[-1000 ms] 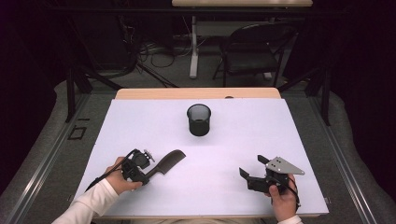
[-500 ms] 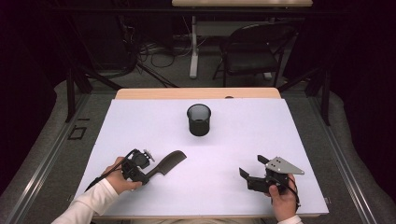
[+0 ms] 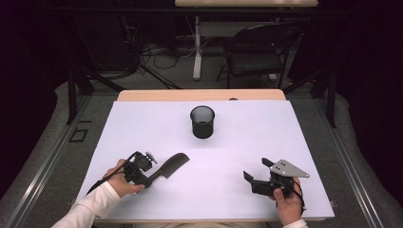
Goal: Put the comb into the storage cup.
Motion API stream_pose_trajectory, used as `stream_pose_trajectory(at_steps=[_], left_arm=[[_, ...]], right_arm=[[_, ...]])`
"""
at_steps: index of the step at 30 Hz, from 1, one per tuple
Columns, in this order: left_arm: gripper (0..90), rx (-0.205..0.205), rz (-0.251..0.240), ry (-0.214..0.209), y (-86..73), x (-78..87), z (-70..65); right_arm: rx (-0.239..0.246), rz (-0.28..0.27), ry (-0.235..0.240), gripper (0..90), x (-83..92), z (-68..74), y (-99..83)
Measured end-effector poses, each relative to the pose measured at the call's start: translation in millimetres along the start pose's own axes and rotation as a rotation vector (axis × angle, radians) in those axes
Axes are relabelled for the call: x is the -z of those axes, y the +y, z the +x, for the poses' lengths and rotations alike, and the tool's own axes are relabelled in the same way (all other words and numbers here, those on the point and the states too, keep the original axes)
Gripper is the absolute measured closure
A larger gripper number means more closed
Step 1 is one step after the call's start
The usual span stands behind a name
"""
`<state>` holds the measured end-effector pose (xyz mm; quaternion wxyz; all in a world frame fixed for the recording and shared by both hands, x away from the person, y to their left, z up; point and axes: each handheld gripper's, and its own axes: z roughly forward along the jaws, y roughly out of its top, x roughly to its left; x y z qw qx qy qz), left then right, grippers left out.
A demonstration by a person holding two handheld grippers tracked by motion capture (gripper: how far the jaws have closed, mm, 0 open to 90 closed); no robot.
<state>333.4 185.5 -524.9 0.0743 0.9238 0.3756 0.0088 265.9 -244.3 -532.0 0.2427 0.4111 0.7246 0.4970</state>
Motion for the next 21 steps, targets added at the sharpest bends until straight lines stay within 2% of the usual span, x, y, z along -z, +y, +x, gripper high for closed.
stream_pose_trajectory(at_steps=[21], left_arm=[[72.5, 0.007, -0.020, -0.017, -1.7, 0.7, 3.6]], right_arm=[[-0.005, 0.000, 0.003, 14.1, -0.9, 0.5, -0.3]])
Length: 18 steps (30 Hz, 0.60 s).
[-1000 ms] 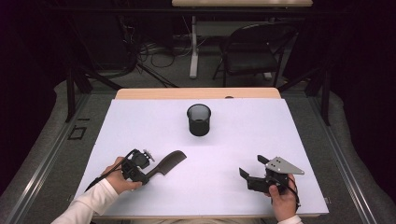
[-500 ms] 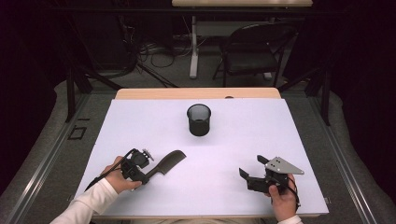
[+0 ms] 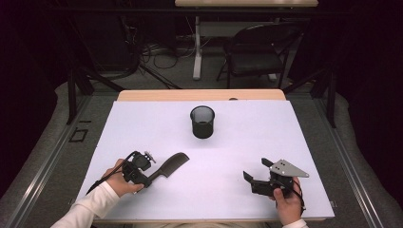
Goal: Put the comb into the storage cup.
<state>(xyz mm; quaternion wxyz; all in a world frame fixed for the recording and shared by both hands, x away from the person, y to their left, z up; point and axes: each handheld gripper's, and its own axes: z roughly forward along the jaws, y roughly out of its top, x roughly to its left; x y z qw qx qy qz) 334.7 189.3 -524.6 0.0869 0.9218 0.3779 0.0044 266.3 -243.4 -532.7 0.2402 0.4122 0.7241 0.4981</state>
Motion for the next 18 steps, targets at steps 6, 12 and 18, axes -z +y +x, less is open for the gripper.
stream_pose_trajectory(at_steps=[6, 12, 18], left_arm=[[72.6, 0.003, -0.002, -0.005, 0.0, 0.3, 0.8], [72.6, 0.008, -0.017, -0.013, 0.0, 3.1, 1.8], [72.6, 0.011, -0.032, -0.010, -0.1, 8.8, 4.2]], right_arm=[[0.002, 0.006, 0.001, 14.1, 0.5, 0.1, 0.2], [0.002, 0.000, 0.000, 14.1, 0.0, -0.1, -0.1], [0.004, 0.005, 0.000, 14.1, 0.1, -0.1, 0.0]])
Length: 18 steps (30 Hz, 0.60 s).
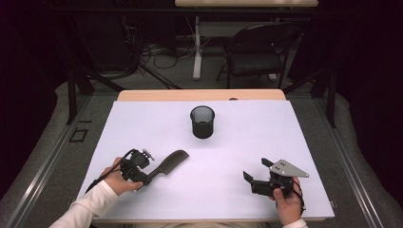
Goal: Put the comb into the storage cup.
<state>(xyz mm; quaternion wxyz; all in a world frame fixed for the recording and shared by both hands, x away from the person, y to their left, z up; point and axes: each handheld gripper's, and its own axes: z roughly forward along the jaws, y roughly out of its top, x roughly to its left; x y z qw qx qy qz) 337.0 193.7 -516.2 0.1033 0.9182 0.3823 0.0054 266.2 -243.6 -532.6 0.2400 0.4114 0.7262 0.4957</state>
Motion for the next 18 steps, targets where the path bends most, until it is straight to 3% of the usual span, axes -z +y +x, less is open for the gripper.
stream_pose_trajectory(at_steps=[18], left_arm=[[72.6, 0.017, -0.079, 0.001, 0.6, 16.4, 3.5]], right_arm=[[0.001, 0.003, 0.001, 14.1, -0.6, 0.6, -0.1]])
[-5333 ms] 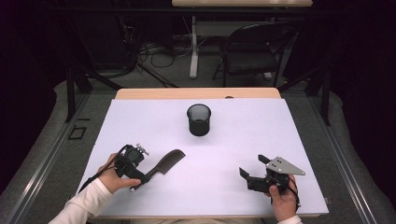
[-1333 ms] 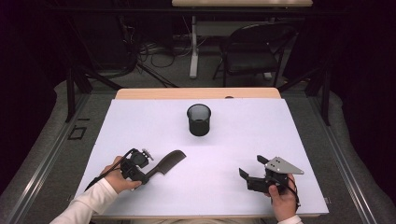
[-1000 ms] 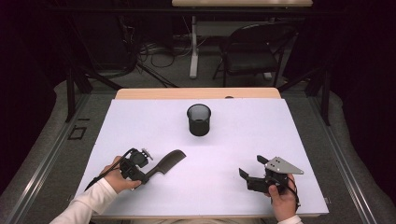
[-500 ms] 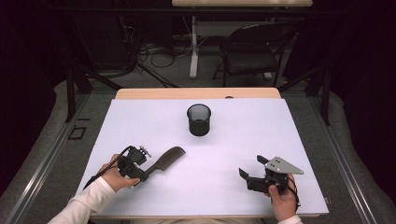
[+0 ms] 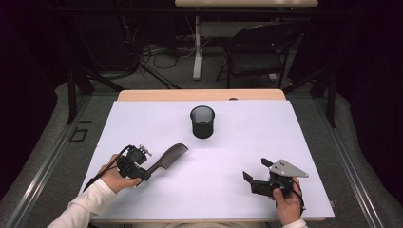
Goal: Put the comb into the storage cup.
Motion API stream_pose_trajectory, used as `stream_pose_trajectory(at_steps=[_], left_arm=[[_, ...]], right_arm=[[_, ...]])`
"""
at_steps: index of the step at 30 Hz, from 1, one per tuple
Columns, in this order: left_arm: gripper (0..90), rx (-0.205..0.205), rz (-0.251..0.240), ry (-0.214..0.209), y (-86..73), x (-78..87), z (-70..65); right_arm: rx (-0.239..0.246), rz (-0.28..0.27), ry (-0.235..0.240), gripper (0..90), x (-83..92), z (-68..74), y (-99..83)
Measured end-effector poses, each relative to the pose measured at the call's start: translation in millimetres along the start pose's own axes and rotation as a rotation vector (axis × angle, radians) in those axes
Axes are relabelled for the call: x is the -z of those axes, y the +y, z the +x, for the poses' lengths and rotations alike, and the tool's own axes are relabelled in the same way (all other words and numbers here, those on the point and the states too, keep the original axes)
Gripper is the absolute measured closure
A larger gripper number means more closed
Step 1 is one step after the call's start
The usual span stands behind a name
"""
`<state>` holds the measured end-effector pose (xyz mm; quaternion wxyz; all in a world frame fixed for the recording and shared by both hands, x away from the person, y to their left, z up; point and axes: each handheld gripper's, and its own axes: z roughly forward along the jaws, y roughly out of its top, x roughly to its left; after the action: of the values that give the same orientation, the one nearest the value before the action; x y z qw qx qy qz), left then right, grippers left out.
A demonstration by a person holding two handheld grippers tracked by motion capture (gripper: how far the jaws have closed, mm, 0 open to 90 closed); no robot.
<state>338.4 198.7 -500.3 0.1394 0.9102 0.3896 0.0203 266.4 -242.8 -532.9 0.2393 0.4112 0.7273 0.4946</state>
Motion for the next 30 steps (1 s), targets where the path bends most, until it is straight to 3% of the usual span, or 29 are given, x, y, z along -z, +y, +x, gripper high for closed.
stream_pose_trajectory(at_steps=[12, 30], left_arm=[[72.6, 0.004, -0.107, 0.014, 3.9, 16.3, -0.5], [72.6, 0.001, -0.227, 0.029, 10.8, 30.8, -6.3]], right_arm=[[-0.002, 0.005, 0.002, 14.1, -0.5, 0.1, -0.1], [-0.001, 0.008, -0.002, 14.1, -1.4, 0.2, -0.6]])
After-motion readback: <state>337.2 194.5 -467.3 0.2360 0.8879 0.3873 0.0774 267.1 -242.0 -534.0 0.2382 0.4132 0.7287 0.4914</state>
